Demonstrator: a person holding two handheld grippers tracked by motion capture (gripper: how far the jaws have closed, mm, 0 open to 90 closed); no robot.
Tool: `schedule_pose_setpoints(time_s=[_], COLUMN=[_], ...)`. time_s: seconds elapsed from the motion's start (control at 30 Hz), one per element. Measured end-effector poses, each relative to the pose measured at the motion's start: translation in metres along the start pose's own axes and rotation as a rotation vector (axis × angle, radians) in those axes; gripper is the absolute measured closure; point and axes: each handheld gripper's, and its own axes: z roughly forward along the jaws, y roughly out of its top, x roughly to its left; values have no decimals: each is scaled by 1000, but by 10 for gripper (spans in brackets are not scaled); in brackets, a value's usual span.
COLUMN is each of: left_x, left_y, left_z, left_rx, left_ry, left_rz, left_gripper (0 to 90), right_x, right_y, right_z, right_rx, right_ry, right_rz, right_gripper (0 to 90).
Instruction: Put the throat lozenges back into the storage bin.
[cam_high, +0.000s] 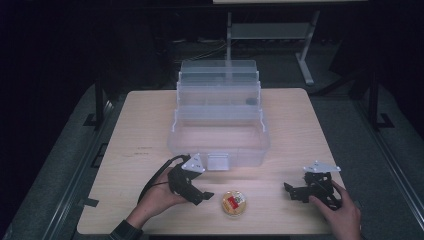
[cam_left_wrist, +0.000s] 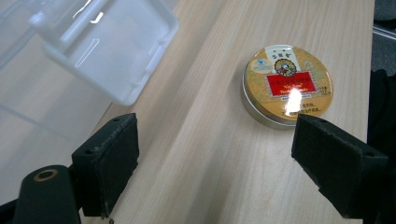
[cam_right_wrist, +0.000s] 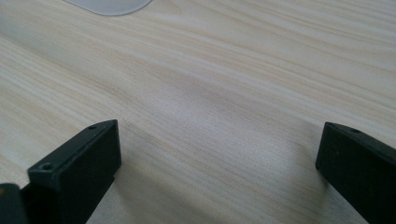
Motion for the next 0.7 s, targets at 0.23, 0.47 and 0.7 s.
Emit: schedule_pose_setpoints(time_s=[0.23,0.47,0.7], left_x=[-3,-7,-12], left_y=[6,13,21], left_z=[6,12,18], left_rx=[12,46,58], left_ry=[-15,-40,-56], left_rz=[11,47,56], left_gripper=[143,143,143], right_x=[0,0,0], right_y=[0,0,0], right_z=[0,0,0], right_rx=[0,0,0], right_ry=[0,0,0], right_rz=[0,0,0], right_gripper=[0,0,0])
